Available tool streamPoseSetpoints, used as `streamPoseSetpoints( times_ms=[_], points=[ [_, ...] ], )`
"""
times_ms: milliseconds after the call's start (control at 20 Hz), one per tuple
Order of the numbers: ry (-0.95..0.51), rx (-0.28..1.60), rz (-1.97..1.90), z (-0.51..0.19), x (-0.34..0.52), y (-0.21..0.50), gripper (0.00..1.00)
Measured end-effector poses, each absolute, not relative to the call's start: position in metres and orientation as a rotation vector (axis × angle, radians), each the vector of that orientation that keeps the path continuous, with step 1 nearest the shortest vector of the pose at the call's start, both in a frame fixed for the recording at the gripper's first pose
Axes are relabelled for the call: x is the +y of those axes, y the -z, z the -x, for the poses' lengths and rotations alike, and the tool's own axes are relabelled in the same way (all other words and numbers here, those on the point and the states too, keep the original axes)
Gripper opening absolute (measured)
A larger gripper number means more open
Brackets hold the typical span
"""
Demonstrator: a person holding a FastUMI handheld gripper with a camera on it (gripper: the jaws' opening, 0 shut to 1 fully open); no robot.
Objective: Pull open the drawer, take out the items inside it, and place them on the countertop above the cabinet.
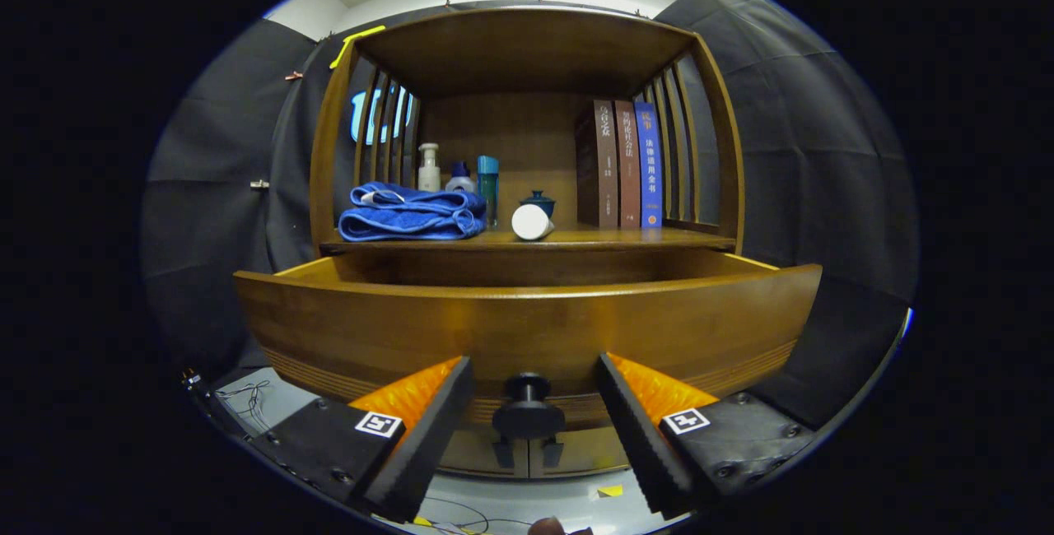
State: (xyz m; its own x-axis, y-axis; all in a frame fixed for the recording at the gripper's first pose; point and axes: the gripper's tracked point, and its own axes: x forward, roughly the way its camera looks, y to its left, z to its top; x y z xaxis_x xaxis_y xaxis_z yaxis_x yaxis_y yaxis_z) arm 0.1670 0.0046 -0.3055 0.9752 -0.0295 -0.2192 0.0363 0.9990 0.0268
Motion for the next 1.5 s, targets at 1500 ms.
streamPoseSetpoints(
  times_ms=[1500],
  points=[
    [0.052,0.246,0.007,-0.279,0.012,0.326,0.99]
  ],
)
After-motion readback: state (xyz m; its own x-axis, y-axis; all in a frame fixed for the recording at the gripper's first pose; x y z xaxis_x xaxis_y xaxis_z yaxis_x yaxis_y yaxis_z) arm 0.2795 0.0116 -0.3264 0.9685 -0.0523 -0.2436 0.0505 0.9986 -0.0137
